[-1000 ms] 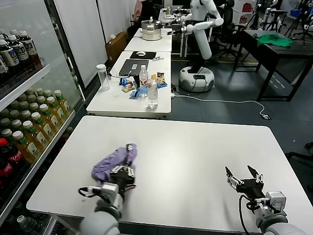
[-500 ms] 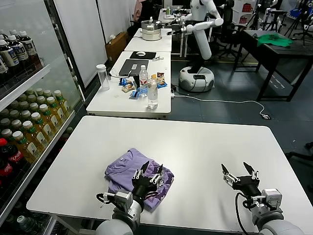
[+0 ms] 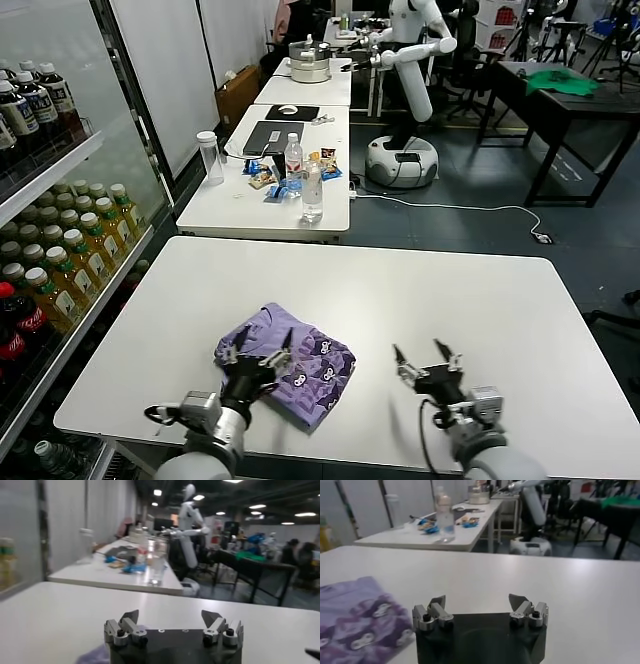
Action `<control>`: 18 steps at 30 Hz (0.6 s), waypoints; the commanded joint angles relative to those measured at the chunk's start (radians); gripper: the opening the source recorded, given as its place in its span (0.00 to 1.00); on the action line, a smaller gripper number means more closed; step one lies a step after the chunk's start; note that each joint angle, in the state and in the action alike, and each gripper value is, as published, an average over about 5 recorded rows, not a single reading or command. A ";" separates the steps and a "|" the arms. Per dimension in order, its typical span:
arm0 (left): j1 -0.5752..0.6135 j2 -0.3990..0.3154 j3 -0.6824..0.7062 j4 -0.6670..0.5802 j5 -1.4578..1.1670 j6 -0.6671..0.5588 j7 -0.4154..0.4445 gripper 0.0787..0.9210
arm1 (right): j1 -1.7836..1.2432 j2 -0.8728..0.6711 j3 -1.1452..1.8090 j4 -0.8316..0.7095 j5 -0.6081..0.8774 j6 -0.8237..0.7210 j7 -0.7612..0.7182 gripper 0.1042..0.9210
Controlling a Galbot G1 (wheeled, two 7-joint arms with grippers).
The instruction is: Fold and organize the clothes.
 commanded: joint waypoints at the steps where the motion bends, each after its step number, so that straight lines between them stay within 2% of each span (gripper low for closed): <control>1: 0.100 0.001 -0.169 -0.017 0.025 -0.032 -0.019 0.88 | 0.117 0.134 -0.309 -0.166 0.007 0.004 0.081 0.88; 10: 0.104 -0.030 -0.166 -0.013 0.045 -0.032 -0.023 0.88 | 0.179 0.178 -0.310 -0.264 0.099 0.006 0.150 0.87; 18: 0.095 -0.034 -0.163 -0.001 0.045 -0.031 -0.023 0.88 | 0.193 0.166 -0.280 -0.267 0.161 0.008 0.177 0.61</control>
